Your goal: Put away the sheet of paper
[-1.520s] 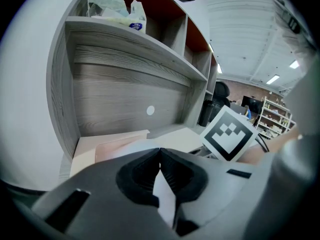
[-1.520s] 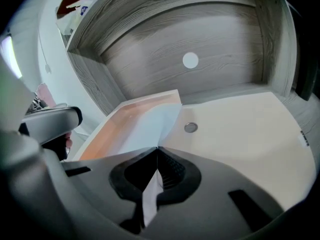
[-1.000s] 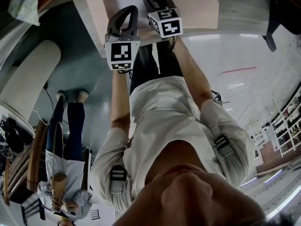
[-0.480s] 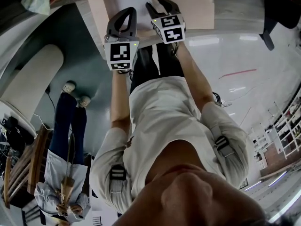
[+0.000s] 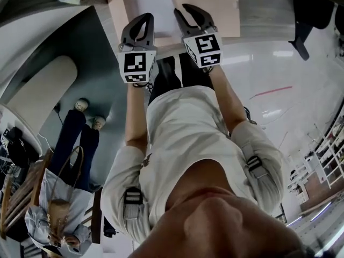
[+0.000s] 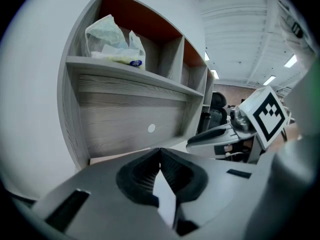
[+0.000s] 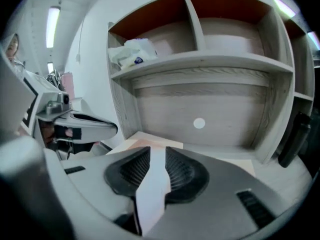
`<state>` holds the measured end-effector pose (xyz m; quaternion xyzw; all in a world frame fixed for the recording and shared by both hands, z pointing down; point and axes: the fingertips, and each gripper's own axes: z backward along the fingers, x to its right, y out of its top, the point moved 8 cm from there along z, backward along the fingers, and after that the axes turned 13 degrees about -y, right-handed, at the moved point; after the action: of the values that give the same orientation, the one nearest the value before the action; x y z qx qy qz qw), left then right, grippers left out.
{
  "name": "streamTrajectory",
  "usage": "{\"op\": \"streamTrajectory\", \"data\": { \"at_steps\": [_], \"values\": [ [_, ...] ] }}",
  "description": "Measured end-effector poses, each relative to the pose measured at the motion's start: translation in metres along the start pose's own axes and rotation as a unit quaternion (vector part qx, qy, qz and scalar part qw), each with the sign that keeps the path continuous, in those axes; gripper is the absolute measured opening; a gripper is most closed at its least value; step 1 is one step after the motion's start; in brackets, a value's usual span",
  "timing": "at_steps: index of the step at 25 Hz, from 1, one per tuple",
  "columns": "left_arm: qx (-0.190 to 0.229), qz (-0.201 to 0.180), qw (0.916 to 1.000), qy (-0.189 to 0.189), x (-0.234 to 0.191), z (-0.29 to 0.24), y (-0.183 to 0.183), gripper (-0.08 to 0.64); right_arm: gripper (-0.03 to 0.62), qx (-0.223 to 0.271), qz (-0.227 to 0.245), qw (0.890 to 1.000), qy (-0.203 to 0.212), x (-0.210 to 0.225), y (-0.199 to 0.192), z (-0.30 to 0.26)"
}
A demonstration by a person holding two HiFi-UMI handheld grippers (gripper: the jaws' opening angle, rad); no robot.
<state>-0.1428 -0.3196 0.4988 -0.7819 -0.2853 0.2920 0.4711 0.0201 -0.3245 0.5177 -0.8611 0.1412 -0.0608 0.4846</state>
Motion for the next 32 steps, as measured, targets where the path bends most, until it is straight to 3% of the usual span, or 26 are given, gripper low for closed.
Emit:
{"op": "streamTrajectory", "data": {
  "at_steps": [16,32],
  "values": [
    [0.055,-0.035,0.9978,0.013,0.011,0.061,0.058,0.021,0.021,0.107,0.013,0.994,0.011,-0.017,0.072,0.079],
    [0.069,-0.031,0.9969,0.023,0.027,0.081,0.067,0.021,0.021,0.119,0.033,0.992,0.031,-0.022,0.085,0.099]
  ]
}}
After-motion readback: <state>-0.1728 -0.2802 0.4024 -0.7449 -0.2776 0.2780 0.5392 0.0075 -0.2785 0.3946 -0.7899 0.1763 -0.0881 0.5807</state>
